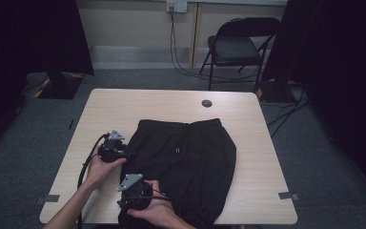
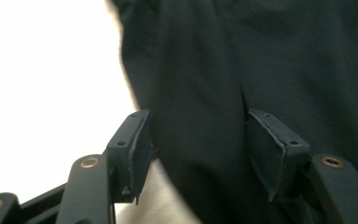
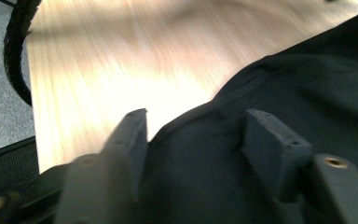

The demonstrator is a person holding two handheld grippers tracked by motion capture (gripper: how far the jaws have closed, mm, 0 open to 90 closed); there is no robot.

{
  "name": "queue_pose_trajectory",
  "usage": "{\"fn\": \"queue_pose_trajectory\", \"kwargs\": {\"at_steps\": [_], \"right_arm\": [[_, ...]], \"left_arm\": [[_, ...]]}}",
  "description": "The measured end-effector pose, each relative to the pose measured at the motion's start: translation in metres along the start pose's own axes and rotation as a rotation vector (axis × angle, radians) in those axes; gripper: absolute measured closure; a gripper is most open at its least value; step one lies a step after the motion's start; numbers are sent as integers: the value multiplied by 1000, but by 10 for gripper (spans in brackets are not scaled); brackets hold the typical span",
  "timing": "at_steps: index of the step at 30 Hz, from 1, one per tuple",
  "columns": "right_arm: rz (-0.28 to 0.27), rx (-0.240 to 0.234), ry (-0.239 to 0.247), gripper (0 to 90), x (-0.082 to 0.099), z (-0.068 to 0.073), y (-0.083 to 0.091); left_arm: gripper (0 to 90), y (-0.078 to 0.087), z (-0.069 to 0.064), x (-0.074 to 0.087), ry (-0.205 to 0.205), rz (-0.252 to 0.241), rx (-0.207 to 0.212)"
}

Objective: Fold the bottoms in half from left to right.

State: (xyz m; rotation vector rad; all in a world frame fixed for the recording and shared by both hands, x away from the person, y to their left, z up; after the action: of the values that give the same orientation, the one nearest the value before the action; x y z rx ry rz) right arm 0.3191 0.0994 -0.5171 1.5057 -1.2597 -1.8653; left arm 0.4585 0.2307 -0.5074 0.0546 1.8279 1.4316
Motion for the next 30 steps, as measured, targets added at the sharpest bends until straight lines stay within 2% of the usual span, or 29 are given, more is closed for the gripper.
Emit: {"fn": "queue_pose_trajectory", "kwargs": {"at_steps": [1, 2, 3, 4, 5, 6, 7, 8, 9, 10, 11, 12, 13, 15, 17, 18, 20, 21, 22, 23, 24, 25, 26, 27, 29, 30], "right_arm": [[-4, 0, -5, 521, 2, -1, 2], [-4, 0, -5, 521, 2, -1, 2], [-12, 0, -4, 599, 5, -1, 4], [-12, 0, -7, 641, 6, -1, 5], [-13, -1, -8, 676, 6, -1, 5], [-12, -5, -7, 708, 7, -1, 6], [-10, -8, -7, 745, 8, -2, 7], [-12, -9, -6, 775, 9, -2, 7], [-12, -16, -12, 808, 9, -2, 7], [-18, -20, -9, 838, 10, -3, 7], [-17, -28, -10, 851, 11, -2, 8], [-17, -28, -10, 851, 11, -2, 8], [-16, -43, -12, 863, 13, -2, 9], [-15, -52, -8, 867, 14, -2, 10], [-17, -52, -9, 870, 14, -2, 10], [-19, -57, -12, 870, 14, -2, 10], [-20, -62, -12, 870, 14, -3, 10], [-18, -65, -20, 871, 14, -3, 10], [-18, -65, -20, 871, 14, -3, 10], [-20, -62, -10, 870, 14, -3, 10], [-20, -62, -10, 871, 14, -3, 10], [-18, -64, -8, 870, 14, -3, 10], [-18, -64, -8, 870, 14, -3, 10], [-16, -66, -11, 871, 14, -4, 10], [-20, -67, -22, 873, 13, -4, 9], [-20, -66, -21, 875, 13, -5, 9]], "left_arm": [[390, 2, 4, -3, 21, -25, -1], [385, 2, 4, -3, 21, -25, -1], [374, 2, 6, -5, 32, -36, -5], [359, -2, 9, -12, 26, 4, 7], [354, -2, 9, -12, 26, 4, 7], [362, -2, 11, -17, 44, -41, -15], [356, -4, 11, -20, 51, -35, -5], [336, -7, 12, -23, 51, -23, 11], [326, -10, 11, -26, 46, -14, 3], [325, -11, 10, -29, 34, -37, -15], [324, -12, 10, -31, 32, -46, 3], [317, -12, 10, -31, 32, -46, 3], [298, -19, 10, -35, 45, 3, 41], [283, -22, 8, -37, 44, -4, 36], [288, -27, 5, -38, 47, 5, 49], [292, -29, 4, -37, 44, 17, 32], [277, -31, 4, -37, 41, 22, 33], [260, -34, 2, -37, 59, 15, 27], [260, -34, 2, -37, 59, 15, 27], [263, -35, 1, -37, 51, 12, -4], [305, -35, 0, -36, 25, 14, -53], [407, -34, -1, -35, 9, 2, -37], [503, -34, -1, -35, 9, 2, -37], [503, -34, -2, -35, 1, -3, -34], [740, -32, -3, -35, -2, 2, -13], [817, -33, -4, -35, 4, -3, 13]]}}
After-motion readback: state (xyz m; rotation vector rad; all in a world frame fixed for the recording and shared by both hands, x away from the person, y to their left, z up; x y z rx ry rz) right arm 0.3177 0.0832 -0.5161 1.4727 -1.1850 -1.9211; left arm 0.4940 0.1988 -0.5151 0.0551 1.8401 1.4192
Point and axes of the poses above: each handheld gripper's, and its own axes: y roughly backward along the jaws, x roughly out of its underside, z roughly to its left, the point moved 3 cm from there along -y, roughly forward along the jaws, and after that the axes turned 12 degrees about z, right-handed, at the moved point
